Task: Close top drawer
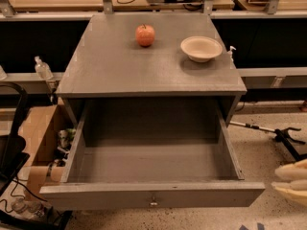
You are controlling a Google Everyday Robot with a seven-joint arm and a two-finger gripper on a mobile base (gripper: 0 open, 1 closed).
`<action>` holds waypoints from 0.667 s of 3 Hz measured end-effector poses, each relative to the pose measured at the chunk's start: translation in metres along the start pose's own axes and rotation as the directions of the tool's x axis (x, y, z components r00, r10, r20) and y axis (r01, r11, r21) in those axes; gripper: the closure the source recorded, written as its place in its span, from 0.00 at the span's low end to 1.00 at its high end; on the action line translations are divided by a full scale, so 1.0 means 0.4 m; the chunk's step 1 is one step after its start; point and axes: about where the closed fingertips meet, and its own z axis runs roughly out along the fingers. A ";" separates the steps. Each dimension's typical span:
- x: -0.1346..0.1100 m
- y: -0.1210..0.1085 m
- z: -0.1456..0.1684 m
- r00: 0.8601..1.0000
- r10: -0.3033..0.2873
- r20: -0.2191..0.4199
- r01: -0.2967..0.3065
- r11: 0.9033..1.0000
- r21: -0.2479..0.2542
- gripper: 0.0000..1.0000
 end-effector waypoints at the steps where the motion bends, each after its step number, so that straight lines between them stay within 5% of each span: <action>1: -0.009 -0.006 0.005 0.998 -0.019 -0.052 0.019 1.000 -0.002 0.89; 2: 0.006 -0.010 0.007 0.996 -0.025 -0.085 0.025 1.000 0.000 1.00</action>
Offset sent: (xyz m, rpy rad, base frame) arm 0.0041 0.0023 0.0009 -0.0442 0.0202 0.0062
